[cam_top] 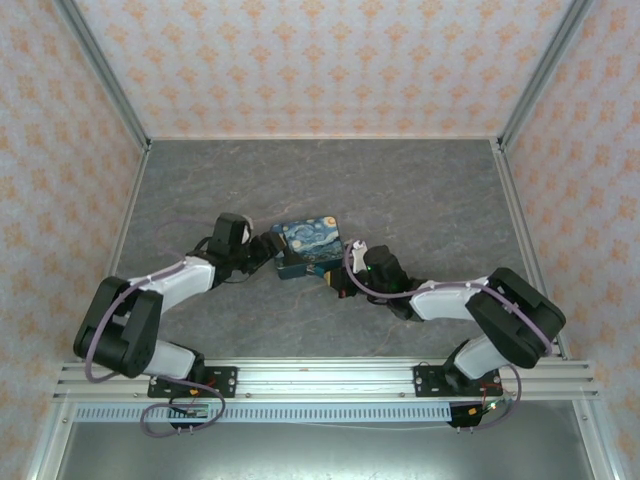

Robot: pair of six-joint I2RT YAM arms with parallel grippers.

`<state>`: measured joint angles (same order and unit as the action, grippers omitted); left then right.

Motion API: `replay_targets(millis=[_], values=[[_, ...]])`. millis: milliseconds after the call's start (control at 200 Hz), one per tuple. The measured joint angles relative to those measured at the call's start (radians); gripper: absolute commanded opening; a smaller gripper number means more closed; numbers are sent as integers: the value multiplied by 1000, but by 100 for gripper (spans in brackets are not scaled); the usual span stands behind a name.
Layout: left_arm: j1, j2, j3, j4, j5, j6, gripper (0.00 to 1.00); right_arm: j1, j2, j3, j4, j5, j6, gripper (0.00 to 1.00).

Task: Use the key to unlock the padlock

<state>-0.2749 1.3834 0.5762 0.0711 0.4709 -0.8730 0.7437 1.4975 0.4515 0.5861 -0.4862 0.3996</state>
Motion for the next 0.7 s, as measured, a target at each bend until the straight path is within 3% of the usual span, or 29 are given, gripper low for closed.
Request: replay_targets(millis=[250,520,701], values=[[-62,-160,-109,-29,-85,-100,68,-11,111,0,35,-76,80,0],[-114,-290,-163,-117,-151,-182,70,-11,121,0,71,-90,117,7],[-118,-311,-167,-142,-165,-201,70,-14,121,0,86,-101,119,20]])
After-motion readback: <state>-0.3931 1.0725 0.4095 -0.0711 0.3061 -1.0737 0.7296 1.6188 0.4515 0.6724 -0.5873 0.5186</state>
